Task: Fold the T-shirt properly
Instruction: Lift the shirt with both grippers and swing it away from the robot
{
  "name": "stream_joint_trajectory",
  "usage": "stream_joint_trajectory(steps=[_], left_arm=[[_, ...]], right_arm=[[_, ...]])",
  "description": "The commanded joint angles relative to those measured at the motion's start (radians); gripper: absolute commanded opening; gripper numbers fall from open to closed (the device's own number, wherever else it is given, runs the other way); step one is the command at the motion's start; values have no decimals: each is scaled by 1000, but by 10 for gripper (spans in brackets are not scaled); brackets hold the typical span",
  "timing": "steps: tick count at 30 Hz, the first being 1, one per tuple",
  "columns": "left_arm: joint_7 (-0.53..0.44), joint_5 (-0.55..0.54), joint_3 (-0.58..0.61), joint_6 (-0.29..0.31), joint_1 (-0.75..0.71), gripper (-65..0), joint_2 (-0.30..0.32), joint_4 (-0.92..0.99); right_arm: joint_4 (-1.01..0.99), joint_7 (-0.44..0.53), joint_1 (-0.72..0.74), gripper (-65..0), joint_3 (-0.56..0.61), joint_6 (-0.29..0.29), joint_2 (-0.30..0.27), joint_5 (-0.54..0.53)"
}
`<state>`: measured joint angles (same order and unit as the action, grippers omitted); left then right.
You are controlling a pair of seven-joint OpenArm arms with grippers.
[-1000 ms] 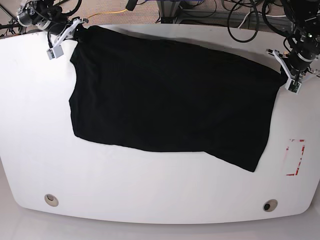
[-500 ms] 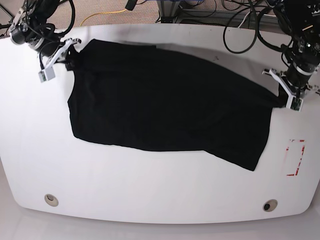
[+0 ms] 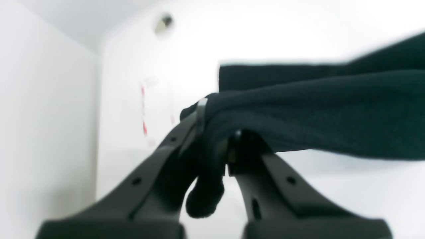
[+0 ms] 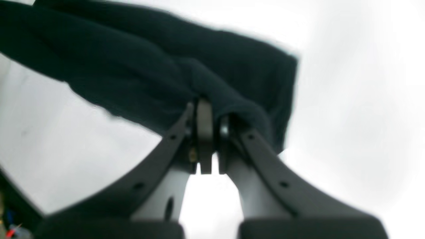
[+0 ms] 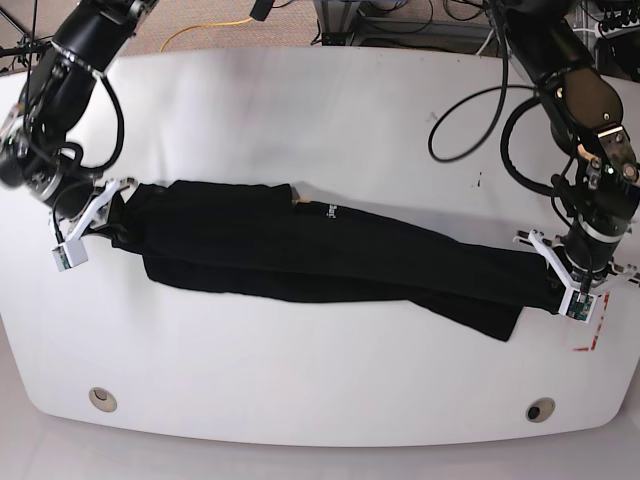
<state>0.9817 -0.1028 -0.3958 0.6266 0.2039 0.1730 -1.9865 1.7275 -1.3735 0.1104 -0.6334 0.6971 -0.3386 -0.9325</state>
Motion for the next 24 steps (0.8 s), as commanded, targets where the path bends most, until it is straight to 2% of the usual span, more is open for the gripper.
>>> stream_joint_trajectory(steps=[1,4,10,17,21,24], left_arm=[[-16,-2,19,-11,68,-650,9,-15],[-7,-2,34,-18,118,-650,-16,-15],[59,-4,56,-110,280,-650,-23,-15],[59,-2,54,-123,498,-650,-25,26],[56,19,50,-159,622,-650,-20,54],[55,16,50,-162,727,-650,-17,102]], right_arm=[[-28,26,99,-650,22,1,-38,40],[-68,41,183,-650,73,1,-64,83],[-191,113,392,-650,223,1,-132,163],[-300,115,662,-650,369,1,-172,221],[-346,115,809,-650,458,1,-201,226],[-381,115,926,-650,524,1,-210,226]])
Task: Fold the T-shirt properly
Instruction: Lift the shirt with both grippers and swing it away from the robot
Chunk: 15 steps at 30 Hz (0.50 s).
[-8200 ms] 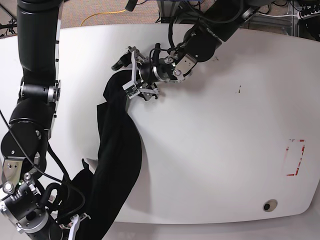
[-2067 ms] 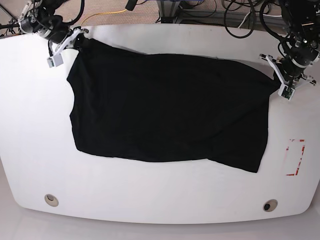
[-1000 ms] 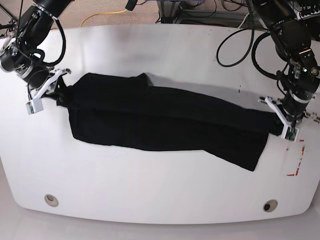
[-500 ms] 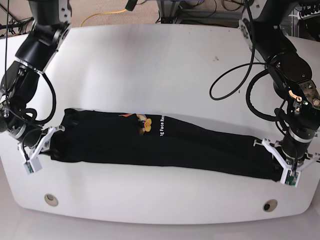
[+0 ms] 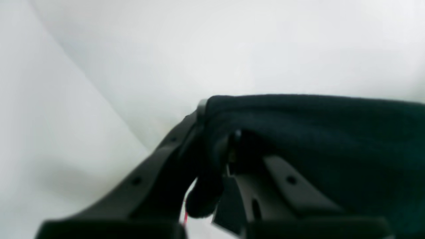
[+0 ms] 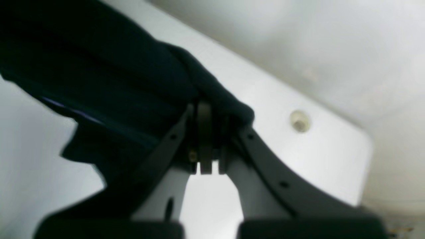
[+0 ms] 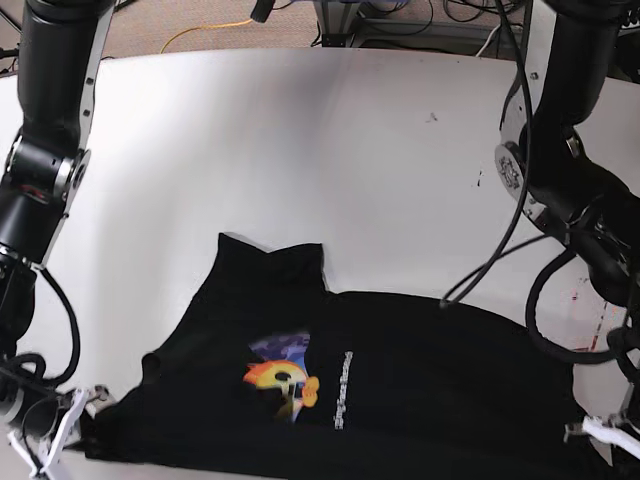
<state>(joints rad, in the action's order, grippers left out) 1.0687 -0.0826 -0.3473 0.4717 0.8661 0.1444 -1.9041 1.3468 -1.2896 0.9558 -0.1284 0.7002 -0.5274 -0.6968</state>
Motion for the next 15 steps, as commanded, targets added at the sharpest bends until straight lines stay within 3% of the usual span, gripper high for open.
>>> stream_joint_trajectory(steps=[1,6,9,15], left_arm=[[-32,-4,1,-8,92,-650,11,35],[-34,-9,0,-8,284,-650,21,139],[-28,-12,0,5,361,-650,36,174],[-28,-12,3,11,351,-650,33,143]], right_arm=[[-8,29,117,-650,42,-2,-21,-10],[-62,26,343,-650,157,-2,-24,-10],[-82,25,350,-650,217,-2,-23,-10],[-91,23,350,-650,270,-2,-24,-17]])
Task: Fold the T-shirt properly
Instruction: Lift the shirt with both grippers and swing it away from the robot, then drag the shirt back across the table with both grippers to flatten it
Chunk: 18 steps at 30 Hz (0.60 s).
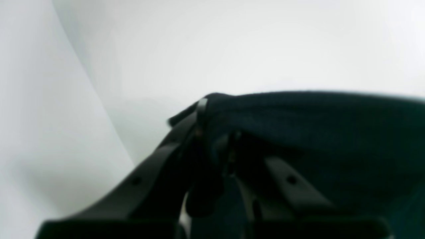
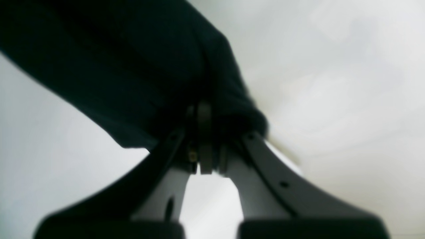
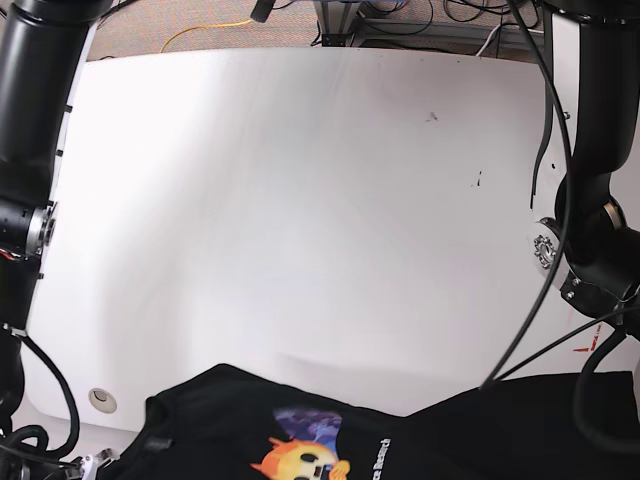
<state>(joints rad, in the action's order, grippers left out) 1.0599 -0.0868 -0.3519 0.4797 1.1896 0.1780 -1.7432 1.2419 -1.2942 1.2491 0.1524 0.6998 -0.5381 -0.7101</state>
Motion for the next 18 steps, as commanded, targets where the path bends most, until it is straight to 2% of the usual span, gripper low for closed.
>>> stream_joint_trajectory(steps=[1,6,9,18], left_arm=[[-19,-8,7,3,3,-650,-1,-19],[-19,-9,7,9,-121,-650,-2,-62],[-19,-9,7,43,-233,-650,-5,-105],[-22,-9,4,70,-551,-650,-47,-163]], right_arm=[[14,24,56,-650,-10,-2,-15,-4],[37,0,56,-650,-15,-2,-49,-6],[111,0,34,-650,-83,-2,-63,-6],[235,-2,-383,-650,-314,-2,-67,0]])
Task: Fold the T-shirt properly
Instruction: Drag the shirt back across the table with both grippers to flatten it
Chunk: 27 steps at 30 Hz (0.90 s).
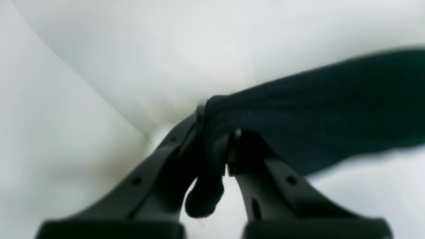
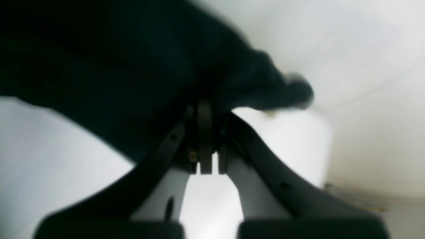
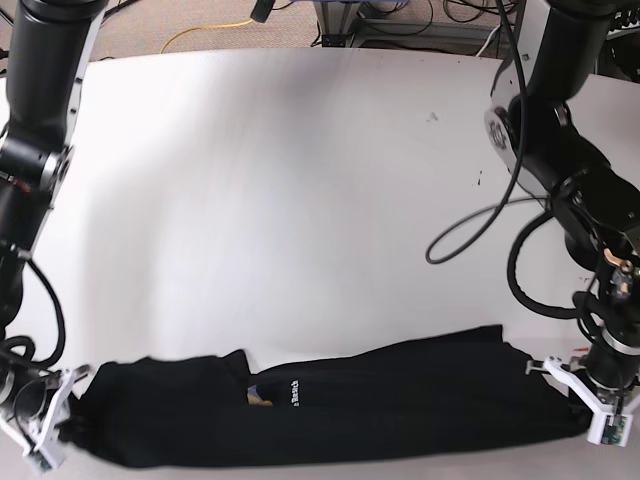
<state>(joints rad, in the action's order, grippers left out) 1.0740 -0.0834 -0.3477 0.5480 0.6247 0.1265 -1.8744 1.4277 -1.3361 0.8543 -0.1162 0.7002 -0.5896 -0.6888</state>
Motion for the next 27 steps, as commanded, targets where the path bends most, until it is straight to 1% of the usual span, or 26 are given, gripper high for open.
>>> stream_joint_trajectory(steps=[1,3,9,13,14,17,21,22,24,27], left_arm=[[-36,-16,3,17,-18,-650,2,-35],[-35,-37,6,39,-82,-650,0,-46],[-35,-102,6,39,-312,-650,0,-112],[-35,-121,2,39,-460,-650,0,-127],[-35,-126,2,39,-487,-650,2,-127],[-38,-134,2,40,-589,-650,2,-126],[-38,-134,0,40,-716,-650,2,-127],[-38,-134,-1,40,-745,-650,2,-127],[-38,-134,-26,42,-814,-650,2,-132],[-39,-134,-80,44,-866,-650,2,-132]], right_arm=[[64,42,-37,-650,-75,-2,-13,-19],[98,39,-132,-650,-118,-2,-11,-25],[224,37,-413,-650,-254,-2,18,-25],[275,36,-557,-650,-313,-2,38,-25],[282,36,-584,-650,-322,-2,40,-25],[302,36,-680,-650,-354,-2,72,-27],[339,36,-798,-650,-408,-2,89,-27],[344,36,-826,-650,-420,-2,104,-27],[370,36,-877,-650,-445,-2,116,-27],[391,34,-950,-650,-471,-2,119,-27]])
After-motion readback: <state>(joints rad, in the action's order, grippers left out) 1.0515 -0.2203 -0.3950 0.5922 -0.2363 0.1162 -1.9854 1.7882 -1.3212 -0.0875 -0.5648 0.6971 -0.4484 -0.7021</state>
